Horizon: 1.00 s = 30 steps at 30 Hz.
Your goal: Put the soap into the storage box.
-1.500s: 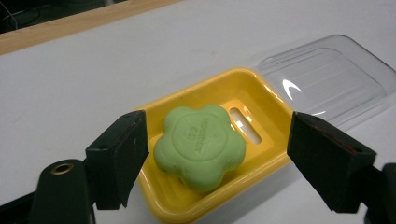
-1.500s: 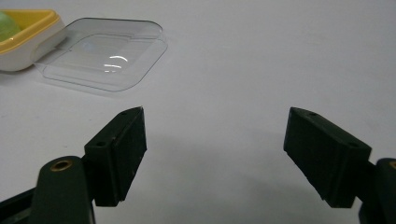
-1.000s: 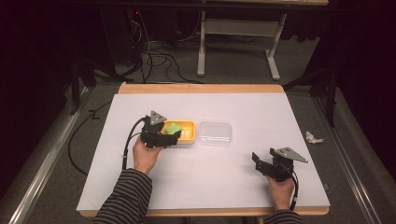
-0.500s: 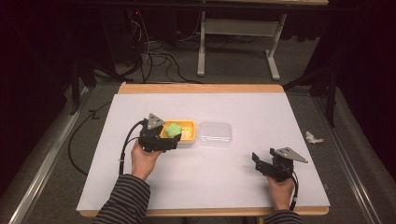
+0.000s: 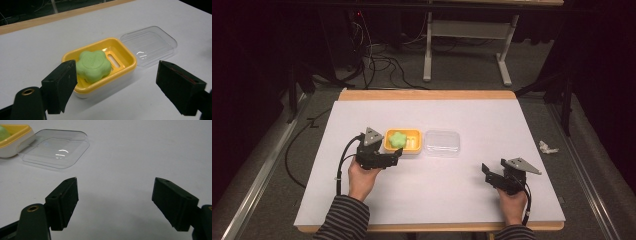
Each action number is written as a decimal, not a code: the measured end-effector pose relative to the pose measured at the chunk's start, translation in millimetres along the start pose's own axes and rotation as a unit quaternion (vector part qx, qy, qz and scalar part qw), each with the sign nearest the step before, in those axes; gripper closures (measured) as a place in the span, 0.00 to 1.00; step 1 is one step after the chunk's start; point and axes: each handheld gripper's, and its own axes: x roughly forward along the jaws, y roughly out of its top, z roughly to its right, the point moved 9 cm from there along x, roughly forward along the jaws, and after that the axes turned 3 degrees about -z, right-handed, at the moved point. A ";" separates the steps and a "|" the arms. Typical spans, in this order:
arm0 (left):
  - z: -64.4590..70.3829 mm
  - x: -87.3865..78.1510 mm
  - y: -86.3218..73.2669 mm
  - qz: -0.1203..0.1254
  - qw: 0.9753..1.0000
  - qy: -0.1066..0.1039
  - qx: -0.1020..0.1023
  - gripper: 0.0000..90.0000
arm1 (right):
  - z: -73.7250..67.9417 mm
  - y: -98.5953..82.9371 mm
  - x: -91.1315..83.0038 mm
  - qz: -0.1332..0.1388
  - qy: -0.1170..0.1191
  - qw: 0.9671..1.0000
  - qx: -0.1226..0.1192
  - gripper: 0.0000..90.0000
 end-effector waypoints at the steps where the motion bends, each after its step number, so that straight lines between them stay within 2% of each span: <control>1: 0.3 -1.9 0.3 0.000 1.000 0.000 -0.001 0.20 | -0.1 0.0 0.2 -0.001 0.000 1.000 0.000 0.24; 7: 3.0 -6.1 -0.7 0.003 1.000 -0.003 -0.006 0.20 | -0.5 -0.2 0.8 -0.003 0.000 1.000 -0.004 0.24; 12: 3.4 -10.8 -2.3 0.002 1.000 0.000 -0.003 0.20 | -0.4 -0.2 1.0 -0.003 -0.001 1.000 -0.004 0.24; 13: 2.7 -12.7 -2.3 0.011 1.000 0.005 0.007 0.20 | -0.7 -0.6 1.2 -0.006 -0.001 1.000 -0.002 0.24; 14: 2.7 -12.7 -2.3 0.011 1.000 0.005 0.007 0.20 | -0.7 -0.6 1.2 -0.006 -0.001 1.000 -0.002 0.24; 15: 2.5 -14.8 -3.6 0.018 1.000 0.011 0.020 0.21 | -1.0 -0.3 1.2 -0.005 -0.001 1.000 -0.005 0.24; 17: 2.9 -16.3 -4.6 0.019 1.000 0.010 0.021 0.21 | -1.0 -0.4 1.1 -0.005 -0.002 1.000 -0.005 0.24; 20: 2.8 -19.1 -6.5 0.024 0.999 0.008 0.020 0.21 | -0.8 -0.3 1.1 -0.004 -0.002 1.000 -0.005 0.24; 23: 1.9 -22.9 -4.9 0.030 0.999 0.006 0.008 0.21 | -0.4 -0.2 0.9 -0.003 -0.003 1.000 -0.005 0.24; 30: 2.8 -27.2 -8.9 0.030 1.000 0.002 0.007 0.21 | -0.5 -0.3 0.8 -0.003 -0.004 1.000 -0.005 0.24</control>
